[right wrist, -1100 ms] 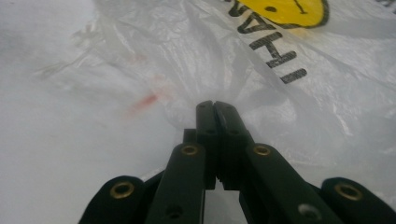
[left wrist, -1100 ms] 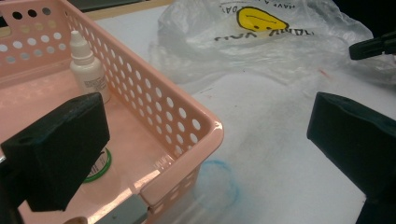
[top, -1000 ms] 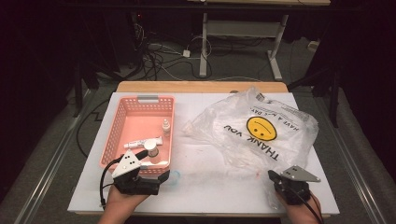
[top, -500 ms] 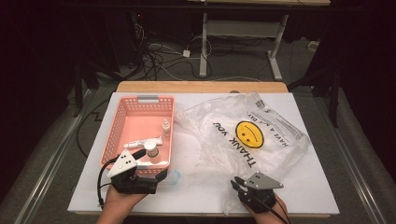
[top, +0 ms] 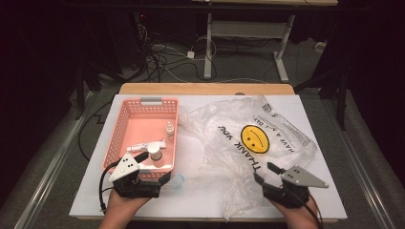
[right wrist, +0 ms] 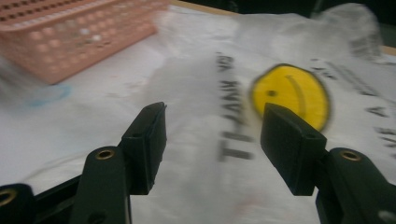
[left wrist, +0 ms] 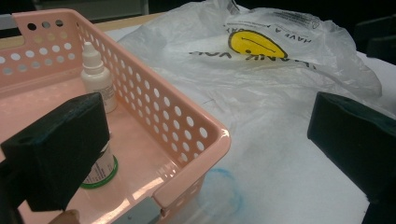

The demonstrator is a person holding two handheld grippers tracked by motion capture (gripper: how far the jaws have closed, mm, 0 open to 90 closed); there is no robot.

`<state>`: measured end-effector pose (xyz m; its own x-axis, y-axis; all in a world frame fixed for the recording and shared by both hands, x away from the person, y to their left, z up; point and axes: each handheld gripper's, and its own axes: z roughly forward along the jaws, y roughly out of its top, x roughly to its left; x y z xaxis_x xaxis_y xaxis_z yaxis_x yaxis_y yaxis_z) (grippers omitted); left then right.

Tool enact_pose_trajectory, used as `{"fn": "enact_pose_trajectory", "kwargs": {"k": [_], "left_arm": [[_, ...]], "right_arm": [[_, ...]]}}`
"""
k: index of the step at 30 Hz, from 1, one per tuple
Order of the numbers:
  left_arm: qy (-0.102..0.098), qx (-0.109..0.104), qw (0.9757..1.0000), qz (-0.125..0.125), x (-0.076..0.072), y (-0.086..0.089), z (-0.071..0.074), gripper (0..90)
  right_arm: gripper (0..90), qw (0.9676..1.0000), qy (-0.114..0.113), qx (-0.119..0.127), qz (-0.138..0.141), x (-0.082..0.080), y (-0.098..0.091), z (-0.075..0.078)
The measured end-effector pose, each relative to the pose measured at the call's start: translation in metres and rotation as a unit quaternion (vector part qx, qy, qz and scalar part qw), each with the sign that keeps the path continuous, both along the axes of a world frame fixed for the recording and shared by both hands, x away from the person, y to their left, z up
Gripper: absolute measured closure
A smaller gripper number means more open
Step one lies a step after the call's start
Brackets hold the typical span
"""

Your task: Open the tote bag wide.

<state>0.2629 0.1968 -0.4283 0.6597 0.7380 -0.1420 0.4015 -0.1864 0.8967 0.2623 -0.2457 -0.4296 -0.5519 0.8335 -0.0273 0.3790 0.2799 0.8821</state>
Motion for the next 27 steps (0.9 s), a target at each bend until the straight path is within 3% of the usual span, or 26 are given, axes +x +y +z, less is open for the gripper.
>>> {"fn": "enact_pose_trajectory", "kwargs": {"k": [2, 3, 4, 6, 7, 8, 9, 10, 11, 12, 13, 15, 16, 17, 19, 21, 22, 23, 25, 27], "left_arm": [[0.002, 0.008, 0.9999, -0.006, 0.0, -0.001, 0.0, 0.0], [0.002, 0.01, 0.9999, -0.008, 0.0, -0.001, -0.001, 0.0], [0.002, 0.01, 0.9999, -0.009, 0.001, -0.002, -0.001, 0.0], [0.0, 0.012, 0.9999, -0.011, 0.001, -0.003, -0.001, 0.0], [0.0, 0.011, 0.9999, -0.011, 0.0, -0.003, 0.0, 0.0], [0.0, 0.012, 0.9999, -0.012, 0.0, -0.004, 0.0, 0.0], [0.001, 0.013, 0.9998, -0.013, 0.0, -0.005, 0.0, 0.0], [0.002, 0.013, 0.9998, -0.014, 0.0, -0.005, 0.0, 0.0], [0.003, 0.015, 0.9998, -0.016, 0.001, -0.006, -0.001, 0.0], [0.003, 0.015, 0.9998, -0.016, 0.001, -0.006, -0.001, 0.0], [0.004, 0.015, 0.9998, -0.016, 0.001, -0.007, -0.001, 0.0], [0.005, 0.015, 0.9997, -0.016, 0.001, -0.007, -0.001, 0.0], [0.004, 0.015, 0.9997, -0.017, 0.0, -0.008, -0.001, 0.0], [0.003, 0.016, 0.9997, -0.017, 0.0, -0.008, -0.001, 0.0], [0.004, 0.017, 0.9997, -0.017, 0.0, -0.008, -0.001, 0.0], [0.011, 0.018, 0.9997, -0.015, 0.001, -0.007, -0.002, 0.0], [0.013, 0.019, 0.9996, -0.015, 0.002, -0.007, -0.003, 0.0], [0.012, 0.019, 0.9997, -0.013, 0.002, -0.006, -0.003, 0.0], [0.009, 0.019, 0.9997, -0.012, 0.001, -0.005, -0.002, 0.0], [0.004, 0.019, 0.9998, -0.009, 0.001, -0.004, -0.002, 0.0]], "right_arm": [[47.9, 0.9996, -0.007, -0.016, -0.022, 0.013, -0.023, 0.0], [47.9, 0.9982, -0.008, -0.025, -0.054, 0.028, -0.048, 0.001], [47.7, 0.9973, -0.009, -0.023, -0.069, 0.034, -0.058, 0.002], [46.2, 0.9932, -0.013, -0.03, -0.112, 0.048, -0.087, 0.004], [44.4, 0.9899, -0.015, -0.045, -0.133, 0.055, -0.099, 0.005], [44.4, 0.9899, -0.015, -0.045, -0.133, 0.055, -0.099, 0.005], [37.7, 0.9869, 0.011, -0.024, -0.159, 0.071, -0.124, 0.001], [37.7, 0.9869, 0.011, -0.024, -0.159, 0.071, -0.124, 0.001], [34.0, 0.9846, 0.035, -0.01, -0.171, 0.081, -0.135, -0.006], [34.0, 0.9846, 0.035, -0.01, -0.171, 0.081, -0.135, -0.006], [33.8, 0.9815, 0.064, 0.021, -0.179, 0.089, -0.144, -0.017], [39.8, 0.9798, 0.086, 0.02, -0.18, 0.092, -0.145, -0.024], [39.8, 0.9798, 0.086, 0.02, -0.18, 0.092, -0.145, -0.024], [52.1, 0.9775, 0.101, 0.004, -0.186, 0.093, -0.144, -0.03], [68.0, 0.9751, 0.111, -0.012, -0.192, 0.092, -0.142, -0.033], [78.6, 0.972, 0.112, -0.036, -0.203, 0.091, -0.143, -0.036], [78.6, 0.972, 0.112, -0.036, -0.203, 0.091, -0.143, -0.036], [84.3, 0.9705, 0.109, -0.036, -0.212, 0.086, -0.149, -0.036], [87.0, 0.968, 0.104, -0.036, -0.225, 0.08, -0.154, -0.035], [87.3, 0.9679, 0.102, -0.034, -0.227, 0.077, -0.158, -0.034]]}}
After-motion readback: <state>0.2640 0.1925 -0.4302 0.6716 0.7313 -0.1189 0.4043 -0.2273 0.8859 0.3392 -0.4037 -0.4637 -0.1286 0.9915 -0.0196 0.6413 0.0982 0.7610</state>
